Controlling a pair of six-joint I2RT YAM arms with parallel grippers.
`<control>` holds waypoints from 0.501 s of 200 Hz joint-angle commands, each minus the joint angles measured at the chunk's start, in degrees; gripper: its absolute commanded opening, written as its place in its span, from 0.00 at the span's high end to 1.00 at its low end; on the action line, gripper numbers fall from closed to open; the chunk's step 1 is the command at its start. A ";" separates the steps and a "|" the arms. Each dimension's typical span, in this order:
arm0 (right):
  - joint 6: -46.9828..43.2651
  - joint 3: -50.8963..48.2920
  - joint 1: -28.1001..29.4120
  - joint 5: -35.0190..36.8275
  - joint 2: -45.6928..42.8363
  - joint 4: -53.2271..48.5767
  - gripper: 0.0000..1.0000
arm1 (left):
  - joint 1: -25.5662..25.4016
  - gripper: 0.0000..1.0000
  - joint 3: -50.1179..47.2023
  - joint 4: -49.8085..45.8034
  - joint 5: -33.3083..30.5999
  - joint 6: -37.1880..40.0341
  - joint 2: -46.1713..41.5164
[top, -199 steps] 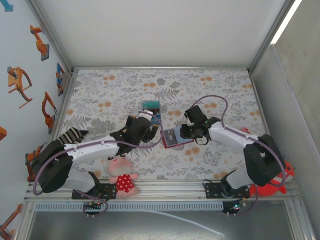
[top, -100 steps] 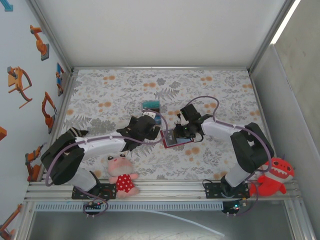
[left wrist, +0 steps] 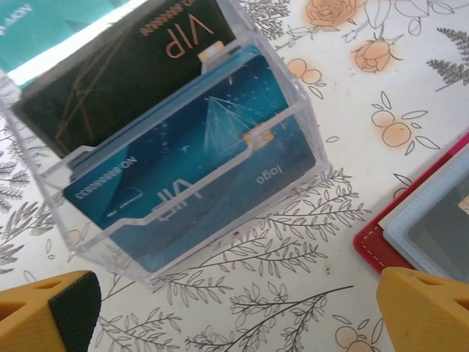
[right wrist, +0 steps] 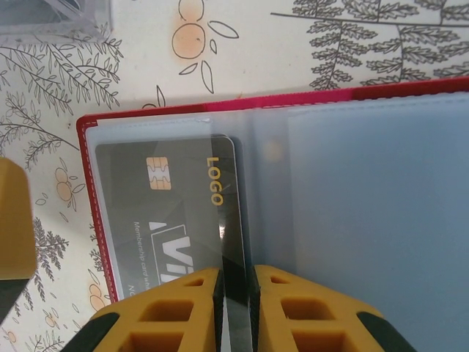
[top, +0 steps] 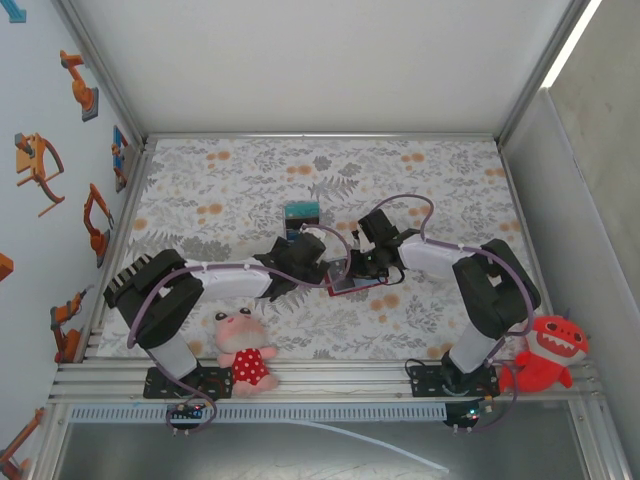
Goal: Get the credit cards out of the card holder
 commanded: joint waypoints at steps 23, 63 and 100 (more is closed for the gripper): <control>0.34 0.40 -0.06 -1.42 0.80 0.51 0.82 | -1.04 0.03 2.70 -2.40 0.24 0.99 2.66; 1.57 -2.25 -0.08 -5.42 0.14 2.64 0.82 | -2.33 0.03 4.71 -7.77 -0.33 0.72 3.66; 2.89 -4.83 -0.06 -7.41 -1.10 4.05 0.83 | -4.06 0.03 4.54 -11.62 -0.80 -1.87 3.26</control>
